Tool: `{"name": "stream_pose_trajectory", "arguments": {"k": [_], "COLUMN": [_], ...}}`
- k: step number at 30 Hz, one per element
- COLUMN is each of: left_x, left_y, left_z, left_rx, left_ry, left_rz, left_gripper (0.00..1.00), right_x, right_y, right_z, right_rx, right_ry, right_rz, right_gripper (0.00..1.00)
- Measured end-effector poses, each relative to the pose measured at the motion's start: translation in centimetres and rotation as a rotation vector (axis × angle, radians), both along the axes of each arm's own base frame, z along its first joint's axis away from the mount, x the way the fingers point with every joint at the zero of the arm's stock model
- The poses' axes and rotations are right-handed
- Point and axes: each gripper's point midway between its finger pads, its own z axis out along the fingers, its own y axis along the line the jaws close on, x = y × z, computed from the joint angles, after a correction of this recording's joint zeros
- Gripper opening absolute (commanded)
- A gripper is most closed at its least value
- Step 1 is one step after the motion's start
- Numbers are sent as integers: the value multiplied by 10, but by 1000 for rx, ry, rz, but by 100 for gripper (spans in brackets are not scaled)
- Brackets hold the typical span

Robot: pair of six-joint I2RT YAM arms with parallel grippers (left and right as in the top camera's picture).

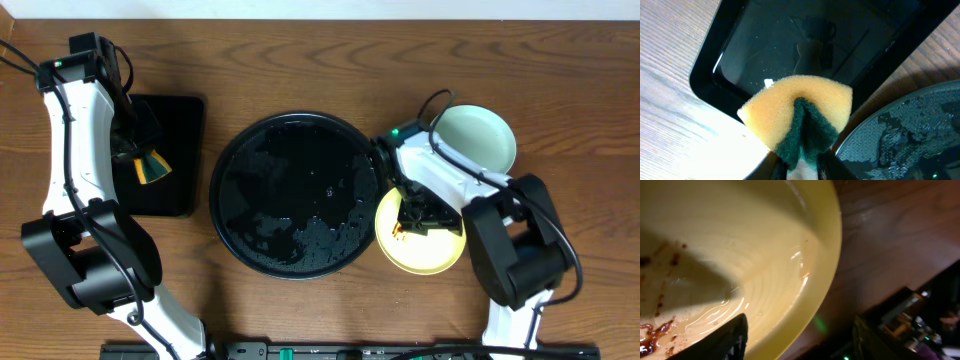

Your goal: Clean dirty plates on tray and stack at the side

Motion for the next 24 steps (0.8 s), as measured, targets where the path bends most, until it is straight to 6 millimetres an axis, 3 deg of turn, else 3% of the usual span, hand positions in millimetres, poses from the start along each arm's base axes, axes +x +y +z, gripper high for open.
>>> {"name": "stream_pose_trajectory", "arguments": {"k": [5, 8, 10, 15, 18, 20, 23, 24], "left_x": [1, 1, 1, 0, 1, 1, 1, 1], "left_y": [0, 0, 0, 0, 0, 0, 0, 0], "left_z": [0, 0, 0, 0, 0, 0, 0, 0], "left_rx": [1, 1, 0, 1, 0, 1, 1, 1], "left_ry": [-2, -3, -3, -2, -3, -3, -3, -3], "left_rz": [0, 0, 0, 0, 0, 0, 0, 0], "left_gripper": [27, 27, 28, 28, 28, 28, 28, 29], "right_x": [-3, -7, -21, -45, -47, -47, -46, -46], "right_y": [10, 15, 9, -3, -4, -4, -1, -1], "right_z": [-1, -11, -25, -36, -37, -38, -39, -39], "right_rx": [109, 192, 224, 268, 303, 324, 345, 349], "right_ry": [-72, -92, -57, -8, -12, -6, -5, -6], "right_rz": [-34, -71, -118, -190, -216, -225, -219, -218], "right_gripper": [69, 68, 68, 67, 65, 59, 59, 54]}}
